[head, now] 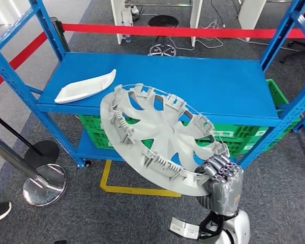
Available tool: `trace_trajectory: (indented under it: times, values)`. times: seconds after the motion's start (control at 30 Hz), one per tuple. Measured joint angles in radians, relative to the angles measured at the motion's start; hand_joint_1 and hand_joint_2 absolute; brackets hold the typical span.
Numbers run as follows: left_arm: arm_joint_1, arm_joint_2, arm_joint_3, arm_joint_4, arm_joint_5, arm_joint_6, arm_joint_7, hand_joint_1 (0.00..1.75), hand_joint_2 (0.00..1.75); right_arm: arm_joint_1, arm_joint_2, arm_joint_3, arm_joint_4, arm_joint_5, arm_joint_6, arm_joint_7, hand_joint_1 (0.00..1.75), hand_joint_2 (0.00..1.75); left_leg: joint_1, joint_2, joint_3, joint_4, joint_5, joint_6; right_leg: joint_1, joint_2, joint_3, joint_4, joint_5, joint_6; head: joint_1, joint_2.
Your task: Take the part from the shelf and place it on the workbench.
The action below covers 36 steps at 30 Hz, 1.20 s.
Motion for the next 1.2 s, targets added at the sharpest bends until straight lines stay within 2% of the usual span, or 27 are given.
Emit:
trace_trajectory:
  times: [0.07,0.1,0.17,0.2,0.23,0.27,0.3,0.37,0.43,0.47,0.5,0.57,0.6,0.63,0.7,0.73,0.77,0.8,0.83,0.87,0.9,0.93,1.0,1.07,1.1,1.13,1.2]
  values:
    - [0.001,0.001,0.002,0.0,0.0,0.0,0.0,0.0,1.75,0.001,0.0,-0.004,-0.002,0.0,0.0,-0.001,1.75,1.75,0.003,0.0,-0.006,0.004,0.002,-0.013,0.0,-0.002,-0.017,-0.002,0.011,-0.017,0.0,0.0]
    - [0.002,0.001,0.002,0.0,0.0,0.0,0.0,0.0,1.75,0.0,0.0,-0.005,-0.002,0.0,0.0,-0.001,1.75,1.75,0.004,-0.001,-0.013,0.02,-0.021,-0.019,-0.001,-0.004,-0.025,-0.003,0.02,-0.027,-0.001,0.0]
    - [0.003,0.002,0.005,0.0,0.0,0.0,0.0,0.0,1.75,0.0,0.001,-0.008,-0.003,0.0,0.0,-0.001,1.75,1.75,0.009,-0.001,-0.038,0.102,-0.113,-0.03,-0.002,-0.008,-0.043,-0.004,0.041,-0.042,-0.004,0.0]
    - [0.003,0.001,0.006,0.0,0.0,0.0,0.001,0.0,1.75,0.0,0.001,-0.009,-0.003,0.0,0.0,-0.001,1.75,1.75,0.012,0.0,-0.052,0.166,-0.163,-0.034,0.0,-0.009,-0.054,-0.003,0.052,-0.045,-0.005,0.0]
    - [0.003,0.001,0.007,0.0,0.0,0.0,0.001,0.0,1.75,0.001,0.001,-0.01,-0.003,0.0,0.0,-0.001,1.75,1.75,0.015,0.0,-0.062,0.226,-0.193,-0.038,0.002,-0.009,-0.066,-0.002,0.063,-0.046,-0.005,0.0]
    - [0.002,0.0,0.008,0.0,-0.001,0.0,0.001,0.0,1.75,0.001,0.001,-0.011,-0.003,0.0,0.0,-0.001,1.75,1.75,0.017,0.0,-0.062,0.266,-0.201,-0.039,0.004,-0.009,-0.081,0.001,0.075,-0.046,-0.005,0.0]
    - [0.002,0.0,0.009,0.0,-0.001,0.0,0.001,0.0,1.75,0.001,0.001,-0.011,-0.003,0.0,0.0,-0.001,1.75,1.75,0.019,0.0,-0.048,0.276,-0.187,-0.04,0.005,-0.009,-0.098,0.005,0.085,-0.045,-0.005,0.0]
    - [0.001,0.0,0.01,0.0,-0.002,0.0,0.001,0.0,1.75,0.001,0.001,-0.012,-0.004,0.0,0.0,-0.005,1.75,1.75,0.019,-0.001,0.025,0.197,-0.134,-0.035,0.006,-0.008,-0.128,0.014,0.101,-0.041,-0.005,0.0]
    - [-0.001,0.0,0.01,0.0,-0.005,0.0,0.001,0.0,1.75,0.002,0.003,-0.015,-0.009,0.0,0.0,-0.011,1.75,1.75,0.017,-0.006,0.122,0.058,-0.123,-0.024,0.008,-0.006,-0.149,0.022,0.116,-0.032,-0.005,0.0]
    - [-0.003,0.001,0.011,0.0,-0.008,0.0,0.0,0.0,1.75,0.002,0.005,-0.017,-0.013,0.0,0.0,-0.014,1.75,1.75,0.014,-0.008,0.152,0.009,-0.129,-0.018,0.008,-0.006,-0.156,0.025,0.125,-0.027,-0.005,0.0]
    - [-0.003,0.001,0.012,0.0,-0.011,0.001,0.0,0.0,1.75,0.002,0.007,-0.019,-0.019,0.0,0.0,-0.015,1.75,1.75,0.011,-0.01,0.166,-0.019,-0.135,-0.011,0.007,-0.006,-0.161,0.025,0.134,-0.021,-0.004,0.0]
    - [-0.003,0.001,0.014,0.0,-0.016,0.001,0.0,0.0,1.75,0.003,0.009,-0.021,-0.03,0.002,0.0,-0.018,1.75,1.75,0.007,-0.005,0.156,-0.033,-0.122,0.001,0.003,-0.004,-0.171,0.026,0.146,-0.01,-0.005,0.0]
    - [-0.002,0.0,0.015,0.0,-0.017,0.0,0.0,0.0,1.75,0.003,0.009,-0.022,-0.035,0.002,0.0,-0.019,1.75,1.75,0.007,0.0,0.147,-0.036,-0.111,0.009,0.001,-0.003,-0.18,0.036,0.131,-0.006,-0.004,0.0]
    - [-0.002,0.0,0.016,0.0,-0.018,0.0,0.0,0.0,1.75,0.004,0.009,-0.023,-0.04,0.003,0.0,-0.019,1.75,1.75,0.007,0.005,0.135,-0.039,-0.098,0.017,0.0,-0.001,-0.192,0.064,0.096,-0.002,-0.002,0.0]
    - [-0.003,0.001,0.019,0.0,-0.02,-0.001,0.001,0.0,1.75,0.005,0.009,-0.024,-0.047,0.004,0.0,-0.02,1.75,1.75,0.007,0.014,0.109,-0.039,-0.075,0.027,-0.003,-0.001,-0.225,0.172,-0.006,0.005,0.002,0.0]
    - [-0.003,0.001,0.02,0.0,-0.023,-0.002,0.001,0.0,1.75,0.006,0.009,-0.025,-0.05,0.006,0.0,-0.02,1.75,1.75,0.006,0.019,0.094,-0.038,-0.063,0.029,-0.004,-0.001,-0.237,0.237,-0.043,0.008,0.003,0.0]
    - [-0.004,0.0,0.02,0.0,-0.027,-0.002,0.002,0.0,1.75,0.009,0.009,-0.027,-0.052,0.009,0.0,-0.02,1.75,1.75,0.005,0.024,0.077,-0.037,-0.052,0.029,-0.005,-0.001,-0.24,0.286,-0.055,0.012,0.003,0.0]
    - [-0.004,-0.002,0.02,0.0,-0.035,-0.003,0.003,0.0,1.75,0.013,0.01,-0.03,-0.057,0.011,0.0,-0.02,1.75,1.75,0.004,0.03,0.059,-0.034,-0.04,0.028,-0.005,-0.001,-0.231,0.311,-0.044,0.015,0.003,0.0]
    - [-0.005,-0.003,0.02,0.0,-0.044,-0.004,0.005,0.0,1.75,0.019,0.01,-0.034,-0.064,0.012,0.0,-0.02,1.75,1.75,0.005,0.035,0.041,-0.031,-0.029,0.026,-0.006,-0.003,-0.206,0.301,-0.016,0.018,0.003,0.0]
    - [-0.005,-0.005,0.019,0.0,-0.054,-0.005,0.006,0.0,1.75,0.028,0.01,-0.039,-0.073,0.011,0.0,-0.02,1.75,1.75,0.005,0.04,0.024,-0.026,-0.019,0.023,-0.008,-0.007,-0.166,0.261,0.013,0.02,0.003,0.0]
    - [-0.006,-0.006,0.018,0.0,-0.063,-0.006,0.007,0.0,1.75,0.037,0.011,-0.046,-0.085,0.009,0.0,-0.02,1.75,1.75,0.004,0.044,0.008,-0.019,-0.011,0.019,-0.008,-0.02,-0.11,0.193,0.027,0.021,0.004,0.0]
    - [-0.006,-0.007,0.018,0.0,-0.071,-0.007,0.007,0.0,1.75,0.044,0.012,-0.051,-0.097,0.006,0.0,-0.02,1.75,1.75,0.003,0.048,-0.004,-0.01,-0.004,0.015,-0.007,-0.033,-0.051,0.114,0.021,0.02,0.004,0.0]
    - [-0.008,-0.008,0.016,0.0,-0.086,-0.008,0.006,0.0,1.75,0.059,0.014,-0.061,-0.121,0.0,0.0,-0.019,1.75,1.75,0.001,0.059,-0.018,0.004,0.012,0.005,-0.002,-0.05,0.014,0.008,-0.007,0.011,0.004,0.0]
    - [-0.01,-0.008,0.014,0.0,-0.098,-0.009,0.004,0.0,1.75,0.076,0.016,-0.071,-0.142,-0.005,0.0,-0.02,1.75,1.75,0.006,0.069,-0.023,0.008,0.022,-0.006,0.0,-0.04,0.005,-0.007,-0.006,-0.006,0.004,0.0]
    - [-0.011,-0.008,0.013,0.0,-0.102,-0.01,0.003,0.0,1.75,0.084,0.016,-0.076,-0.15,-0.007,0.0,-0.02,1.75,1.75,0.008,0.062,-0.026,0.015,0.009,-0.013,0.0,-0.034,-0.002,-0.006,0.003,-0.014,0.004,0.0]
    - [-0.011,-0.008,0.012,0.0,-0.105,-0.01,0.002,0.0,1.75,0.089,0.016,-0.08,-0.157,-0.008,0.0,-0.02,1.75,1.75,0.011,0.049,-0.032,0.038,-0.024,-0.02,-0.001,-0.028,-0.012,-0.006,0.014,-0.024,0.002,0.0]
    - [-0.012,-0.009,0.01,0.0,-0.108,-0.011,0.002,0.0,1.75,0.097,0.019,-0.086,-0.167,-0.009,0.0,-0.019,1.75,1.75,0.013,0.019,-0.055,0.139,-0.129,-0.03,-0.001,-0.013,-0.035,-0.007,0.039,-0.037,0.0,0.0]
